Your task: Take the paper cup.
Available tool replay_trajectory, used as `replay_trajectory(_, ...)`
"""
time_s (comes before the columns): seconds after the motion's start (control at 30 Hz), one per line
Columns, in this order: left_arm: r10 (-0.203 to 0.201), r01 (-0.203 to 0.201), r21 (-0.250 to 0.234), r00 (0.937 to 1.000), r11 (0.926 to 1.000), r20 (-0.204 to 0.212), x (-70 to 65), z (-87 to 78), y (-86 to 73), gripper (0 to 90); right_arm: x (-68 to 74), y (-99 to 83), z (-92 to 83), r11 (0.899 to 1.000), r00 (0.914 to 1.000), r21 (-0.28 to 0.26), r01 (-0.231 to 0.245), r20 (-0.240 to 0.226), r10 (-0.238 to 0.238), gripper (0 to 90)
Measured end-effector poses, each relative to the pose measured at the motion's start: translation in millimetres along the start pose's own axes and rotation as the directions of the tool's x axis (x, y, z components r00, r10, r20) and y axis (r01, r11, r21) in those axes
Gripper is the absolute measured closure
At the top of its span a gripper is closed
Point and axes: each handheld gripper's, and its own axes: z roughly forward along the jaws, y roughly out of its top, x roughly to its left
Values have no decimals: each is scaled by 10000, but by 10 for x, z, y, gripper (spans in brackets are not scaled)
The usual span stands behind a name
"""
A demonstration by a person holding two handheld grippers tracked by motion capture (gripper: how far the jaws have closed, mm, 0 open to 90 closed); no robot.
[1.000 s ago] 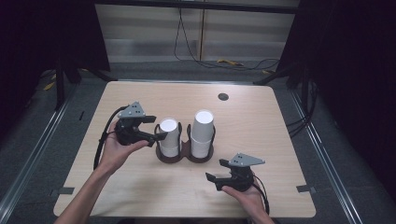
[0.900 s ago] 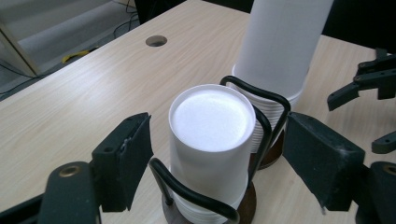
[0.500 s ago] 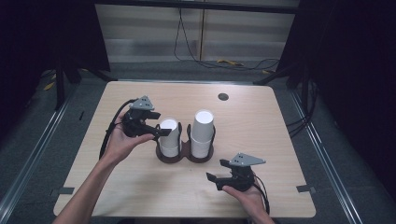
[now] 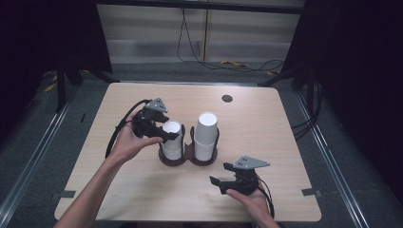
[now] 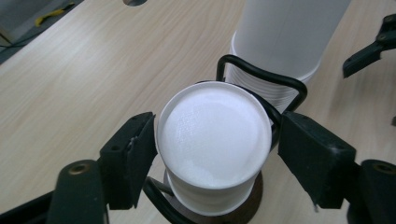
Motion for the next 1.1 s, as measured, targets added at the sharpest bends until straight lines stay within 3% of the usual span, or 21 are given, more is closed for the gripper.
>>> replay_trajectory(0.3, 228, -224, 748, 9997, 9969, -42, 5, 51, 83, 312, -4, -3, 5, 10000, 10000, 56, -73, -30, 73, 245)
replay_trajectory(0.33, 120, -112, 694, 9999, 9975, -116, -2, 59, 88, 312, -4, -3, 6, 9999, 10000, 73, -79, -36, 79, 245)
replay_trajectory(0.6, 410, -383, 1410, 9990, 9893, -163, -10, 139, 142, 265, -6, -5, 2, 9999, 9999, 84, -130, -78, 131, 245)
replay_trajectory(0.73, 232, -179, 1968, 9994, 9803, -249, -15, 203, 132, 268, -9, -6, 1, 9999, 9999, 101, -108, -83, 109, 245)
replay_trajectory(0.87, 111, -88, 2026, 9999, 9792, -102, 5, 226, 118, 264, -9, -7, 0, 9998, 9999, 129, -124, -95, 125, 245)
replay_trajectory(1.0, 91, -70, 2367, 9999, 9716, -78, 4, 258, 113, 271, -9, -9, 1, 9998, 9998, 140, -145, -102, 147, 245)
replay_trajectory(1.1, -102, 104, 2266, 9999, 9739, -25, 16, 277, 104, 255, -9, -10, 2, 9998, 9998, 150, -158, -104, 159, 245)
